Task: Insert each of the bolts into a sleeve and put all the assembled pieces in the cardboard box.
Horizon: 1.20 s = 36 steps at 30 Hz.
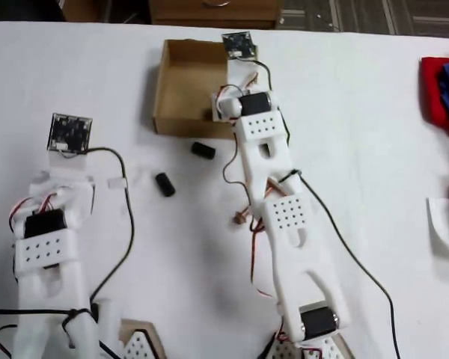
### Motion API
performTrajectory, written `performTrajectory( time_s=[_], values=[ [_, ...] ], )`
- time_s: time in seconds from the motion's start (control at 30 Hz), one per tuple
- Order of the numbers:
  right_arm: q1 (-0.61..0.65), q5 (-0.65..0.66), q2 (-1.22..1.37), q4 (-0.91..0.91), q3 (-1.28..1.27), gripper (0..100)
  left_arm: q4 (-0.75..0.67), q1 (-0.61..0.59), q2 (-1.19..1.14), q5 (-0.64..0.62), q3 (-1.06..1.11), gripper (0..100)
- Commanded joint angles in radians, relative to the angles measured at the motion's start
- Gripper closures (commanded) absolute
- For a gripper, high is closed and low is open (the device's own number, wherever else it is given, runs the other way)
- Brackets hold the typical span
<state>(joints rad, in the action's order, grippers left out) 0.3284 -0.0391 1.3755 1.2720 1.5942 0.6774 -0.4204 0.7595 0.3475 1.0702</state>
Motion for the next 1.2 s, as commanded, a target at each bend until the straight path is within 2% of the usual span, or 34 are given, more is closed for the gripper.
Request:
performTrajectory(
  time_s=[0.0, 0.13, 0.47, 0.63, 0.93, 1.1, 1.17],
  values=[
    [-0.002, -0.011, -0.018, -0.016, 0.051, 95.7, -0.012, -0.009, 0.012, 0.006, -0.004, 98],
    [-0.001, -0.012, -0.016, -0.013, 0.044, 88.9, -0.012, -0.009, 0.012, 0.006, -0.004, 98],
    [-0.002, -0.012, -0.033, -0.01, 0.074, 90.0, -0.02, -0.009, 0.012, 0.008, 0.053, 98],
    [-0.033, -0.011, -0.128, 0.018, 0.077, 90.0, -0.02, -0.009, 0.012, 0.008, 0.064, 98],
    [-0.127, -0.008, -0.401, 0.288, 0.074, 90.0, -0.02, -0.005, 0.012, 0.008, 0.058, 98],
    [-0.12, -0.006, -0.504, 0.483, 0.074, 90.1, -0.015, 0.012, 0.04, 0.0, 0.041, 98],
    [-0.116, -0.005, -0.527, 0.499, 0.074, 90.2, -0.015, 0.034, 0.092, 0.0, 0.038, 98]
  ],
)
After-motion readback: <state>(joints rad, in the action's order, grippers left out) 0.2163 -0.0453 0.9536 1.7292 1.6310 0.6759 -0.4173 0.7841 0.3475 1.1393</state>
